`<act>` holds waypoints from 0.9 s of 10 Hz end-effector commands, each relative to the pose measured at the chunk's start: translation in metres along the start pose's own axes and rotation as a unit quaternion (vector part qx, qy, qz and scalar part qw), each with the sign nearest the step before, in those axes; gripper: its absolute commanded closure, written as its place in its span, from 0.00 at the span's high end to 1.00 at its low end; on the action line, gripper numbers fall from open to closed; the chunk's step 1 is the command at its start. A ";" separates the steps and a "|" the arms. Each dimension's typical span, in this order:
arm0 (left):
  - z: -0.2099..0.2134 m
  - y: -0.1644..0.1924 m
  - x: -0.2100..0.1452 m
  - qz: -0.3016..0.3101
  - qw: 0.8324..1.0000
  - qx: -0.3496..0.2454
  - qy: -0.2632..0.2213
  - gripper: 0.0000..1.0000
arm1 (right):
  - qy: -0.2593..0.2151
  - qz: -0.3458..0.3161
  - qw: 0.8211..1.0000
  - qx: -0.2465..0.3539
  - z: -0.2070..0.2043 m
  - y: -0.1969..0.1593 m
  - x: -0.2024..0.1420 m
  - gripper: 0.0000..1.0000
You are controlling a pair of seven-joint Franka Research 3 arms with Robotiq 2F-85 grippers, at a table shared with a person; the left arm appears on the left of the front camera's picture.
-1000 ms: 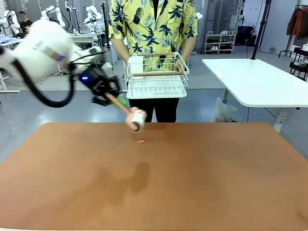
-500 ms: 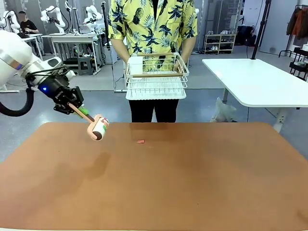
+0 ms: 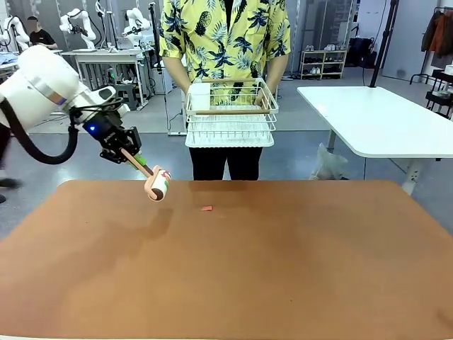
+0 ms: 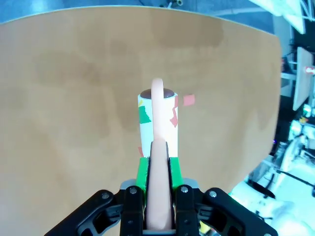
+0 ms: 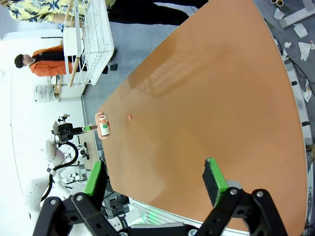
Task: Clean the table.
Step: Clean the table with the Lint Roller when the human lifts the Dish drying rack.
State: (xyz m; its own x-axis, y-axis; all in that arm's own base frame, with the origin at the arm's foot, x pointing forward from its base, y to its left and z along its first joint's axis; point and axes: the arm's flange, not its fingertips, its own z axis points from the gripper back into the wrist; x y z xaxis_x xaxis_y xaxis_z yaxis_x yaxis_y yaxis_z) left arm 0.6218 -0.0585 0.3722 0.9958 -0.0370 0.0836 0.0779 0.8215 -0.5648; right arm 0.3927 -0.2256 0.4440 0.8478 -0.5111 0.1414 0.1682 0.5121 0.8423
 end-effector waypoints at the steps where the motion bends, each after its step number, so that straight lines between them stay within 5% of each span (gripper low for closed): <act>1: -0.010 -0.004 0.024 0.012 0.999 0.021 0.023 0.21 | -0.001 0.001 1.000 0.007 0.001 0.002 -0.001 1.00; 5: -0.044 -0.005 0.024 0.023 0.999 0.015 0.042 0.21 | -0.001 0.001 1.000 0.007 0.001 0.002 -0.001 1.00; 9: -0.122 -0.039 0.020 0.003 0.997 0.003 0.079 0.21 | -0.001 0.001 1.000 0.007 0.001 0.002 -0.001 1.00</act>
State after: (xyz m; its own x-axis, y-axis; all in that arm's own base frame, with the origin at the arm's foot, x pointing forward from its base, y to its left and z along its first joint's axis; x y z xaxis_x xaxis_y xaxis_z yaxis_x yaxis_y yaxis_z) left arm 0.6419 -0.1482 0.3140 0.9938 -0.1098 -0.0175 0.0798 0.8145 -0.5747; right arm 0.3929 -0.2254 0.4440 0.8481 -0.5107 0.1414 0.1681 0.5123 0.8422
